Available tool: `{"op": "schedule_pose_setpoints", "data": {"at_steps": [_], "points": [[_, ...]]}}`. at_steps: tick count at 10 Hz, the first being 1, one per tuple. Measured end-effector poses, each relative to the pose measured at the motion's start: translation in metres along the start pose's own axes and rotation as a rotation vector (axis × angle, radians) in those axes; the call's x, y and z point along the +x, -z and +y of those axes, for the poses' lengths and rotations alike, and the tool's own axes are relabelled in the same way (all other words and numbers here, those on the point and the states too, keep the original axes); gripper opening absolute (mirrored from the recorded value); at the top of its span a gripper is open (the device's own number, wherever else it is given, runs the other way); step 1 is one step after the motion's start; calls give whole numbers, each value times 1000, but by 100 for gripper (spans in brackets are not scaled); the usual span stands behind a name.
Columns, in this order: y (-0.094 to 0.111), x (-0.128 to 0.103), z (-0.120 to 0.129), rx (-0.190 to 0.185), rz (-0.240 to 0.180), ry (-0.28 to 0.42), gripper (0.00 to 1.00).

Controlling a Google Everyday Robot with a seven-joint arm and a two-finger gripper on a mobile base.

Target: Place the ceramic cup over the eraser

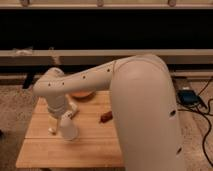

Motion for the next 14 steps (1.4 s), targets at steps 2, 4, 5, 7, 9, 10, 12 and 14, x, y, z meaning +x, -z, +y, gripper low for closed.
{"op": "schedule_pose_setpoints", "data": {"at_steps": [2, 4, 5, 7, 9, 10, 12, 14], "points": [[-8, 2, 0, 7, 15, -6, 80], [-19, 5, -3, 8, 33, -24, 80], [-21, 6, -4, 9, 39, -31, 80], [-28, 8, -8, 17, 53, -49, 80], [-32, 10, -10, 19, 60, -59, 70], [-32, 10, -11, 18, 61, -63, 61], [-33, 12, -12, 15, 63, -67, 42], [-32, 15, -11, 10, 60, -70, 20]]}}
